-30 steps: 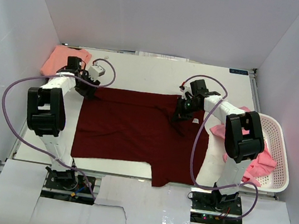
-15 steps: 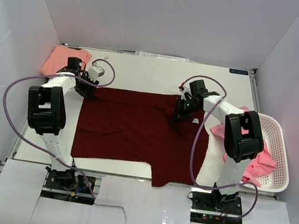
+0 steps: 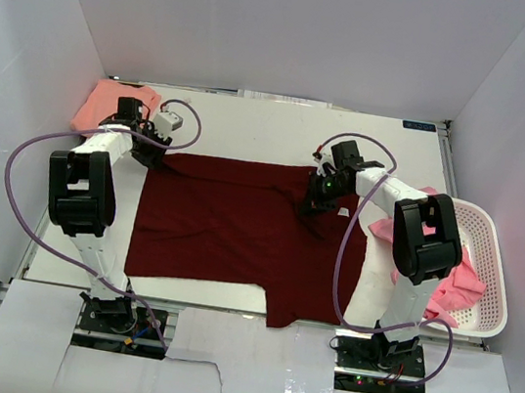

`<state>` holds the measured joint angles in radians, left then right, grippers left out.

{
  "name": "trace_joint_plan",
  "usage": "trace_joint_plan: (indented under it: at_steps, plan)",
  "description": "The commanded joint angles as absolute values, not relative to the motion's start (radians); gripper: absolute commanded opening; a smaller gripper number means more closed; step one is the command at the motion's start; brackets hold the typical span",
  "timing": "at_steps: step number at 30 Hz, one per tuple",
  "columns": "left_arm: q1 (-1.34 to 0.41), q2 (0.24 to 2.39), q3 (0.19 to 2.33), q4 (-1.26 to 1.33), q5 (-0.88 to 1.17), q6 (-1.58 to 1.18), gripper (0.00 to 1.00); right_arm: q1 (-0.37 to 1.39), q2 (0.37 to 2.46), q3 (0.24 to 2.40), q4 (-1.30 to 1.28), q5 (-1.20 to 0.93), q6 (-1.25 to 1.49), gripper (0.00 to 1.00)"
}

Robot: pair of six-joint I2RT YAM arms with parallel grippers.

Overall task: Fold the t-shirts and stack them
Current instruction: Fold the flattened tshirt in 1/3 of the way

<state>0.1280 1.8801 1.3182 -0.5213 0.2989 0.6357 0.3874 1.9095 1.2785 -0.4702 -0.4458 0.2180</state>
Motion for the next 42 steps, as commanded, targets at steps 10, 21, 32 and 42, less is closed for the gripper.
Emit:
trace_joint_plan:
  at_steps: [10,21,32,42]
  plan:
    - [0.132,1.855,1.345,-0.518,0.324,0.627,0.5,0.396,1.924,1.292,-0.468,-0.457,0.216,0.12]
    - [0.132,1.853,1.35,-0.528,0.313,0.629,0.41,0.4,1.921,1.287,-0.466,-0.456,0.218,0.12]
    - [0.132,1.832,1.353,-0.526,0.314,0.624,0.37,0.403,1.927,1.287,-0.463,-0.456,0.218,0.12]
    - [0.132,1.829,1.365,-0.537,0.336,0.609,0.0,0.403,1.925,1.298,-0.465,-0.451,0.221,0.11]
